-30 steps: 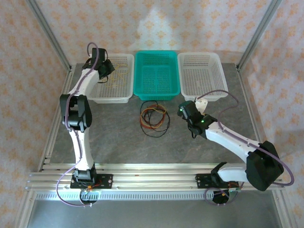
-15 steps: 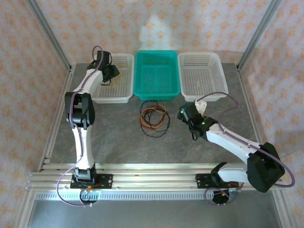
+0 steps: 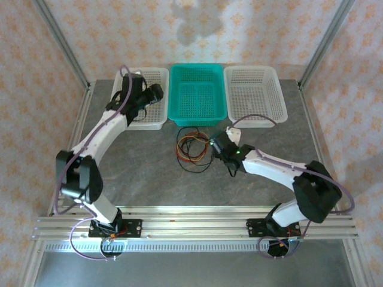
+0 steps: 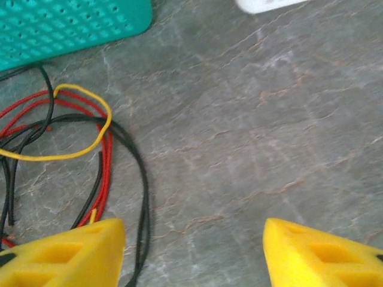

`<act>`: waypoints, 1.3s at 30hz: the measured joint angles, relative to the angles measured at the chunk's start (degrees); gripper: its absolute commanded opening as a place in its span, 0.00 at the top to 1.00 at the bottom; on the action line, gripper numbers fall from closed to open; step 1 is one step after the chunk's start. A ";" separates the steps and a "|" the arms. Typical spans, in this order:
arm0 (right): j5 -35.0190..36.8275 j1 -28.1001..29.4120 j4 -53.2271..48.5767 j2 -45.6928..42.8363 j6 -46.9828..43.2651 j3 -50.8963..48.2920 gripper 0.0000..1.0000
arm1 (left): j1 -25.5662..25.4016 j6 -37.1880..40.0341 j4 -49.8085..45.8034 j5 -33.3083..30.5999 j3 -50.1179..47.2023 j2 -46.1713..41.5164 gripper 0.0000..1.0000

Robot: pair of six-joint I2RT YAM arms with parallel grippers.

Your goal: Untangle the cables

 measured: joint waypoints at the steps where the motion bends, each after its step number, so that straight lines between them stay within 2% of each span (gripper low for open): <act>1: 0.20 0.70 -0.39 1.36 0.63 0.96 0.48 | -0.79 0.02 1.81 -0.33 -3.50 -2.64 0.31; 8: 0.13 2.64 -3.19 9.42 5.27 7.10 0.63 | -7.52 1.49 7.28 -3.65 -19.91 -14.71 0.31; 12: -1.16 2.75 -4.50 11.23 8.39 7.63 0.69 | -8.28 0.48 10.29 -5.42 -30.56 -24.72 0.32; 20: -3.63 6.23 -8.07 14.73 14.95 10.25 0.67 | -9.16 -1.14 13.29 -6.62 -42.40 -38.62 0.31; 26: -3.74 7.89 -9.60 17.49 18.60 12.09 0.65 | -10.32 -1.07 13.51 -6.80 -45.83 -42.23 0.31; 39: -3.52 7.89 -10.51 19.98 20.85 12.11 0.65 | -10.32 -1.07 14.67 -6.78 -46.69 -41.70 0.31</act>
